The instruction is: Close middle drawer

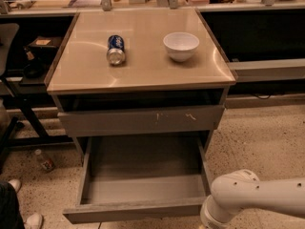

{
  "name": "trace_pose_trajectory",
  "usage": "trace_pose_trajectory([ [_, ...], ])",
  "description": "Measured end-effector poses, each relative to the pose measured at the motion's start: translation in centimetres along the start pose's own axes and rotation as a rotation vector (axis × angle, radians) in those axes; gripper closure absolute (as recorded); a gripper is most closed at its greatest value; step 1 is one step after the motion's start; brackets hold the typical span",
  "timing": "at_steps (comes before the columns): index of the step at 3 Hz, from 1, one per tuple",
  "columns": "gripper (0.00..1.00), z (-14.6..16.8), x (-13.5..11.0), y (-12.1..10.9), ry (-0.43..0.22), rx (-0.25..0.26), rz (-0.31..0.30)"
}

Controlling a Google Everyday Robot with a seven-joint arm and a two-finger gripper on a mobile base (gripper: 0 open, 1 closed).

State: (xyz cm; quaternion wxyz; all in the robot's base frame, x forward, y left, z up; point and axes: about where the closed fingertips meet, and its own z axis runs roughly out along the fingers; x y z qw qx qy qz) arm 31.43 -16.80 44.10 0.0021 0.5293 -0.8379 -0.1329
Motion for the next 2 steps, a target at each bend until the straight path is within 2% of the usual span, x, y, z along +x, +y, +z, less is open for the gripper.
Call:
trace_pose_trajectory([
  [2, 1.0, 2.2, -3.4, -4.4, -0.051, 0.095, 0.012],
])
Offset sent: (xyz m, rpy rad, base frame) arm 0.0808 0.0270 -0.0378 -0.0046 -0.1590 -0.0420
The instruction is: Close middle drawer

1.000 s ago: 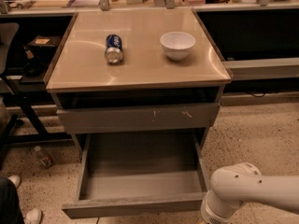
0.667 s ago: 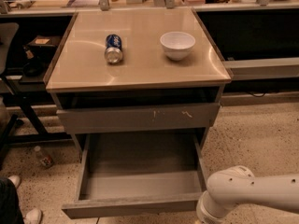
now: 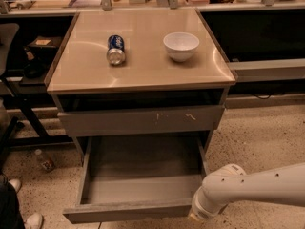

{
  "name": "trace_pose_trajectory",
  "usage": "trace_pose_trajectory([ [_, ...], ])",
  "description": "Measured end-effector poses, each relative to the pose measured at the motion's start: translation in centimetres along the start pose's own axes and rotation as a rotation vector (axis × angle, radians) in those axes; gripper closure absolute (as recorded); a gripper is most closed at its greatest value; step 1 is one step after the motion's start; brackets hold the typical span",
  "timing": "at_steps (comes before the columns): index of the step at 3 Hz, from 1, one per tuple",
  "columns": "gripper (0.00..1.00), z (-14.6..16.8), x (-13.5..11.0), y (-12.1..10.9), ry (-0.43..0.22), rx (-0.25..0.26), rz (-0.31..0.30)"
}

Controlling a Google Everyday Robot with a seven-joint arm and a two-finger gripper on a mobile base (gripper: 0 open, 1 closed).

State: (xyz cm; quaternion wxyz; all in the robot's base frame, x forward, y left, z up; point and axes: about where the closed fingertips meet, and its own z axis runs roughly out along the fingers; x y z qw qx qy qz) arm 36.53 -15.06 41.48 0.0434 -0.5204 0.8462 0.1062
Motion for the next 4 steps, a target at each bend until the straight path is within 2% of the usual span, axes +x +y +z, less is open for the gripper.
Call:
trace_pose_trajectory([
  [4, 1.0, 0.8, -3.4, -2.6, -0.014, 0.022, -0.034],
])
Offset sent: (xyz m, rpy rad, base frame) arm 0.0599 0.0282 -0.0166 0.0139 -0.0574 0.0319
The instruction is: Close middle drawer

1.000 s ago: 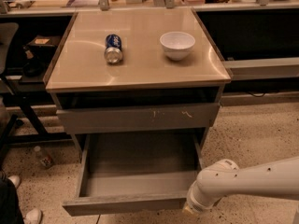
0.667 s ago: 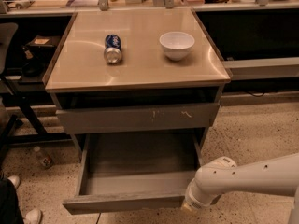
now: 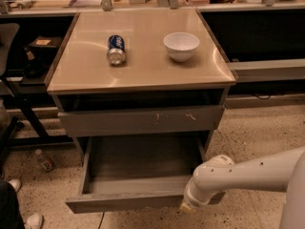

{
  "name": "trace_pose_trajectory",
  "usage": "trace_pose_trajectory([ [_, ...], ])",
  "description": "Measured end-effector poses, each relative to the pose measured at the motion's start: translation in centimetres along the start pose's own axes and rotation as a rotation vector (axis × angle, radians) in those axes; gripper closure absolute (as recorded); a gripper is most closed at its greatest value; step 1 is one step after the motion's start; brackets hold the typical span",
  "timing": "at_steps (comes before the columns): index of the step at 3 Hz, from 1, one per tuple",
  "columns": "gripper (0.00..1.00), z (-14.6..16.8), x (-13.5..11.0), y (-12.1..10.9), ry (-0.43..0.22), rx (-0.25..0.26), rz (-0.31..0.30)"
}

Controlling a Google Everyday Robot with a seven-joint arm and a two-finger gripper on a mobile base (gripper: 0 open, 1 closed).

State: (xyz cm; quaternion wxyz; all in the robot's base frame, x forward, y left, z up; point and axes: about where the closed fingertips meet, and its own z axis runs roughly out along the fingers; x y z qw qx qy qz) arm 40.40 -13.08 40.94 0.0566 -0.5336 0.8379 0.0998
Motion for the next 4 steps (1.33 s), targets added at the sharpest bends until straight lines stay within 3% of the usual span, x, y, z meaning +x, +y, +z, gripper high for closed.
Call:
trace_pose_trajectory([
  [1, 1.0, 0.0, 0.0, 0.0, 0.0, 0.0, 0.0],
  [2, 1.0, 0.4, -1.7, -1.1, -0.014, 0.008, -0.018],
  [4, 0.58, 0.4, -1.7, -1.1, -0.014, 0.008, -0.018],
])
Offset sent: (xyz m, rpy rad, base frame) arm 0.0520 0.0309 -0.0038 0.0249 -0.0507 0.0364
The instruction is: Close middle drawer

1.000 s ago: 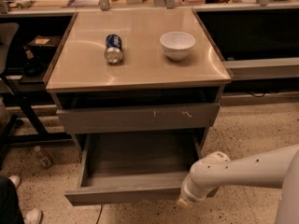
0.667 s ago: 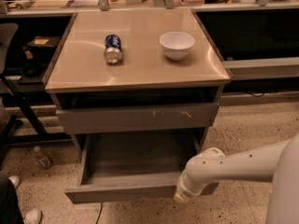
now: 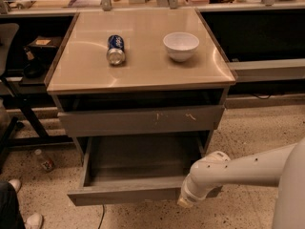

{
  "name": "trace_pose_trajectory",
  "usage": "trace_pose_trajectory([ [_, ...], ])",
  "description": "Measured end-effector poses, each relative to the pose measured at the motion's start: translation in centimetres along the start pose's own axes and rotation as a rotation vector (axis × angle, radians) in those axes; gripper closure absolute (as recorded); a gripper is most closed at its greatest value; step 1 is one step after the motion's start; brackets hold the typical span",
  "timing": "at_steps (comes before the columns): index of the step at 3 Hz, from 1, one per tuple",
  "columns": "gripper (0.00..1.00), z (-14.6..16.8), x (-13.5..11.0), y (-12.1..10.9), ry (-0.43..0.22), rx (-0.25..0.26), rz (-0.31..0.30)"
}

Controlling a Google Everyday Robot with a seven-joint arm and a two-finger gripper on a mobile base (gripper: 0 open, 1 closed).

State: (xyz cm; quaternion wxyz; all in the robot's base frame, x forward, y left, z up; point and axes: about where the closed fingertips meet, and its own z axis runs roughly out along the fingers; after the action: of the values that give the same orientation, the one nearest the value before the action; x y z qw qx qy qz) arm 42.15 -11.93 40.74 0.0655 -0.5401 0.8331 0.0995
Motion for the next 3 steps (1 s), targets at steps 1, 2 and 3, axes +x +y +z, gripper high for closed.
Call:
trace_pose_trajectory([
  [1, 0.34, 0.0, 0.0, 0.0, 0.0, 0.0, 0.0],
  [2, 0.11, 0.0, 0.0, 0.0, 0.0, 0.0, 0.0],
  [3, 0.0, 0.0, 0.0, 0.0, 0.0, 0.0, 0.0],
])
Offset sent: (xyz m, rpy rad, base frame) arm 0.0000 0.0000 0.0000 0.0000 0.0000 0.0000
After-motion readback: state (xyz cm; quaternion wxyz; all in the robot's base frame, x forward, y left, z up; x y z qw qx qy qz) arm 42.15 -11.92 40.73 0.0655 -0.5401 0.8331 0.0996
